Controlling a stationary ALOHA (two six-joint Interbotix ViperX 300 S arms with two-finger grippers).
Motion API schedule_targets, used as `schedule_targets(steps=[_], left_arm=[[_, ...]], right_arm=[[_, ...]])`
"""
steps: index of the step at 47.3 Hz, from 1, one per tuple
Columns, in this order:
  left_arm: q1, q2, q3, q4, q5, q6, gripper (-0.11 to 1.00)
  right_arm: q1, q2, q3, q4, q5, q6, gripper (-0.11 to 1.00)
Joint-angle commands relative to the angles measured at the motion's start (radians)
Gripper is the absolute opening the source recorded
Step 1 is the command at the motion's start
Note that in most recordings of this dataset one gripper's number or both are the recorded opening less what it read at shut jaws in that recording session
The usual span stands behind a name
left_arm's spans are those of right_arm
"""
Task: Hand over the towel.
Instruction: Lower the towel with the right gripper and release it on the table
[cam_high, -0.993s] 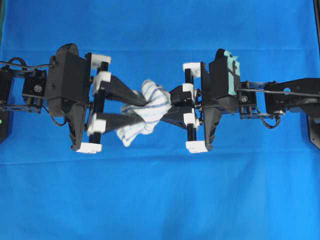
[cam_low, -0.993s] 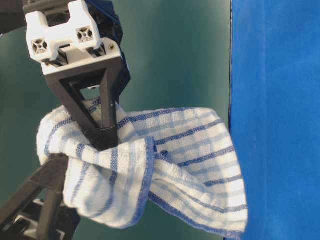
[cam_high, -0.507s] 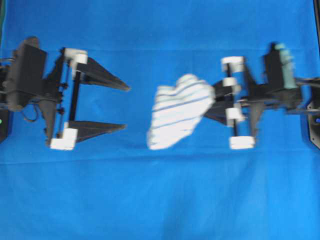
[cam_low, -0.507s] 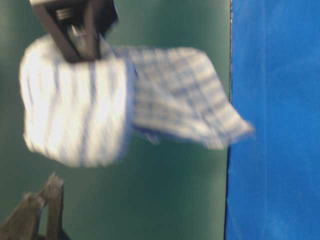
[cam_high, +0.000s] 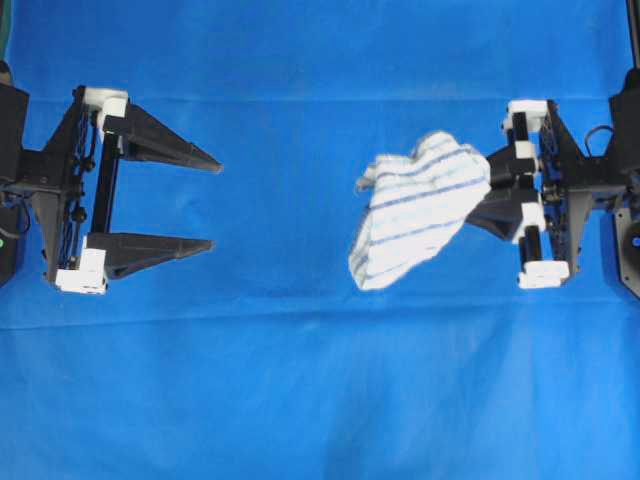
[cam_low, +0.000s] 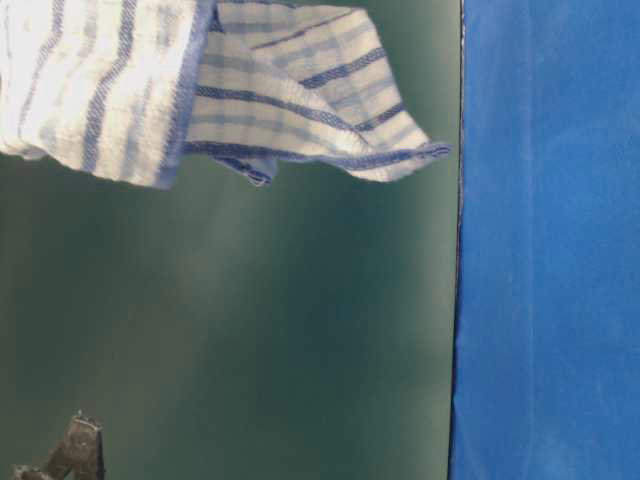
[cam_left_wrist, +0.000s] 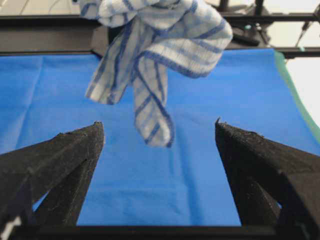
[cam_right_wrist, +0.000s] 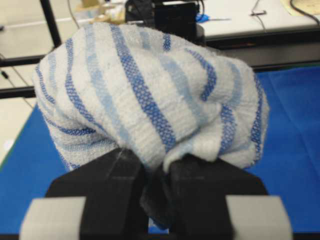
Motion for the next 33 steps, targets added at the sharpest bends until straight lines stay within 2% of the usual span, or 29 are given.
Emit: schedule_targets(steps=[1,7,14,24,33], left_arm=[[0.003,-0.002,-0.017,-0.002,-0.012,-0.002,0.88],[0.005,0.006,-0.018,0.000,-0.020,-0.002,0.88],[0.003,0.008,-0.020,0.000,-0.021,-0.002,0.88],[0.008,0.008,-0.018,0.000,-0.021,-0.002,0.88],[0.009,0.008,-0.015,-0.002,-0.021,-0.002,0.88]], right_arm=[[-0.035,0.015,-0.028,0.002,-0.006,0.000,0.08],[-0.103,0.112,-0.066,0.002,0.029,0.000,0.08],[-0.153,0.295,-0.169,-0.003,0.187,-0.006,0.08],[-0.179,0.541,-0.290,-0.023,0.330,-0.009,0.08],[-0.181,0.660,-0.327,-0.034,0.371,-0.012,0.08]])
